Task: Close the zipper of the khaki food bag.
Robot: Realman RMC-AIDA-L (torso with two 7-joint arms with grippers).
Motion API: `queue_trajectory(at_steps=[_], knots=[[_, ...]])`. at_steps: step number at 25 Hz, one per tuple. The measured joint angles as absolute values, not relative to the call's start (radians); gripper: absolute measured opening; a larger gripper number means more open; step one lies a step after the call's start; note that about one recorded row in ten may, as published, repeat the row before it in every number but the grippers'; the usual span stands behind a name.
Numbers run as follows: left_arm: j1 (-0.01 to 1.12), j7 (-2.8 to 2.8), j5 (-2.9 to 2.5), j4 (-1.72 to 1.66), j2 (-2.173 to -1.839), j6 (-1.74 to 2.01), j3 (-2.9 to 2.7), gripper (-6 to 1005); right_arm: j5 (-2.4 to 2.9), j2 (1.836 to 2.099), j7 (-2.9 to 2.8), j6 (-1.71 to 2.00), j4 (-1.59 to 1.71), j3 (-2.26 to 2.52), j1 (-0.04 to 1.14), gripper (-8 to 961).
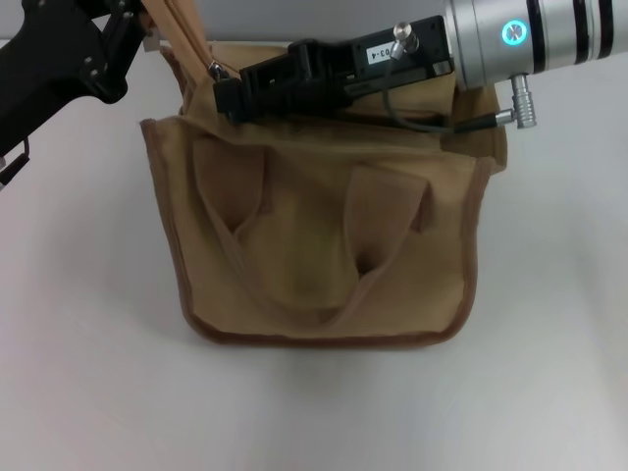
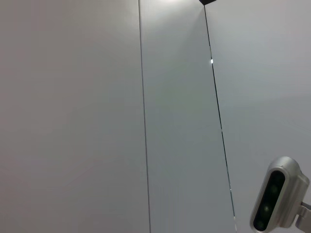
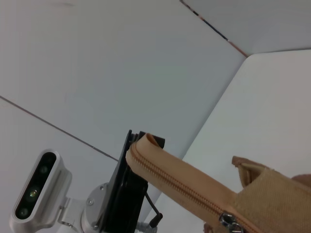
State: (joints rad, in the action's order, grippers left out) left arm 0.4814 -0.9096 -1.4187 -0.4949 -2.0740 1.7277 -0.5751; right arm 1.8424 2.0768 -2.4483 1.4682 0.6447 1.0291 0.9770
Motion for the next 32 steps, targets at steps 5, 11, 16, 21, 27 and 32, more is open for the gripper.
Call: queue_trajectory(at_steps=[5, 11, 16, 21, 27, 32], knots=[[0.483, -0.91, -1.417, -0.494, -2.074, 1.73, -0.577, 16, 1.833, 2.079, -2.448, 1.465, 0.645, 1.029, 0.985, 424], [0.483, -0.912, -1.416, -0.493, -2.075, 1.729, -0.577, 16, 1.821, 2.081, -2.449, 1.474, 0.644, 1.029, 0.987, 423], [0.483, -0.913, -1.416, -0.492, -2.076, 1.721, -0.577, 16, 1.82, 2.08, -2.457, 1.486, 0.639, 1.037, 0.989, 423], [0.483, -0.916, -1.417, -0.492, -2.075, 1.725, -0.577, 16, 1.822, 2.08, -2.458, 1.474, 0.625, 1.042, 0.998, 424], [0.485, -0.917, -1.417, -0.492, -2.077, 1.722, -0.578, 15, 1.819, 2.08, -2.463, 1.46, 0.606, 1.065, 1.015, 424], [0.485, -0.915, -1.417, -0.492, -2.077, 1.719, -0.578, 15, 1.817, 2.08, -2.47, 1.469, 0.618, 1.058, 1.017, 422]])
